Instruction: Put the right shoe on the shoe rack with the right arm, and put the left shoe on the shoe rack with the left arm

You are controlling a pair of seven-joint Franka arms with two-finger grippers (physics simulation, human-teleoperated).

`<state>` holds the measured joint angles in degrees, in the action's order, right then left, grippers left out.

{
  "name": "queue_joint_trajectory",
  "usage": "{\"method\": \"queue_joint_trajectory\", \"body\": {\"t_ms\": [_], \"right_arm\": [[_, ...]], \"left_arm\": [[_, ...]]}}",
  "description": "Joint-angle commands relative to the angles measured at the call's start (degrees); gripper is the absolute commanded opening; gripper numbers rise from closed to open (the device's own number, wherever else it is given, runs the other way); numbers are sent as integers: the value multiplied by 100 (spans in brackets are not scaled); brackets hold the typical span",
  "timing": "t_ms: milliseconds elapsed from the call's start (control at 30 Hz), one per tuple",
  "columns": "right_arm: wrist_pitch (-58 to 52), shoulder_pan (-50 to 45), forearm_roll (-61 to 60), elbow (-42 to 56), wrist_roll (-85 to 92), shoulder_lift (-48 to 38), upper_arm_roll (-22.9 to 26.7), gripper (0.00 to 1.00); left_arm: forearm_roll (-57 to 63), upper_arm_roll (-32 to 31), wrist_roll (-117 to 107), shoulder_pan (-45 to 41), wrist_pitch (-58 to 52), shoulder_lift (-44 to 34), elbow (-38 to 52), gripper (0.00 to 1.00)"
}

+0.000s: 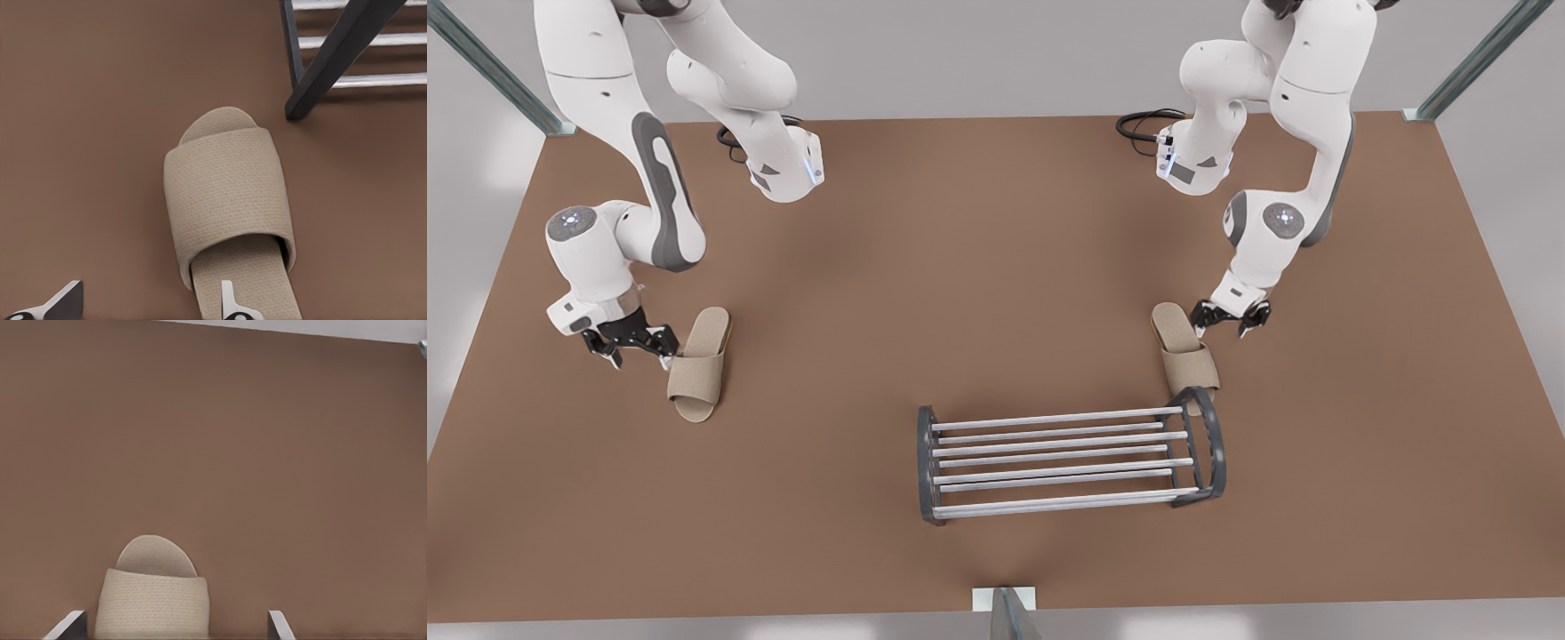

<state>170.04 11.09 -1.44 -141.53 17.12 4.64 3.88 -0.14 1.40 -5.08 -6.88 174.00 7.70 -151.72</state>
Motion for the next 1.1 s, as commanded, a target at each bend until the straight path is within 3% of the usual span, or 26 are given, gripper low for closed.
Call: {"method": "queue_joint_trajectory", "body": {"t_ms": [0, 333, 767, 833, 1067], "right_arm": [[231, -115, -5, -138, 1022, -60, -1, 100], [222, 52, -5, -621, 1127, -139, 7, 100], [345, 96, -14, -402, 1347, 538, 104, 100], [459, 96, -14, -358, 1347, 696, 139, 100], [529, 78, -14, -287, 1347, 889, 174, 100]], "left_arm": [[-21, 0, -54, -15, 345, 91, 11, 100], [-21, -44, -388, -41, 556, 522, 187, 100], [-21, -70, -608, -147, 688, 759, 336, 100], [-21, -70, -608, -138, 688, 786, 345, 82], [-21, -70, -608, -147, 679, 795, 363, 76]]}}
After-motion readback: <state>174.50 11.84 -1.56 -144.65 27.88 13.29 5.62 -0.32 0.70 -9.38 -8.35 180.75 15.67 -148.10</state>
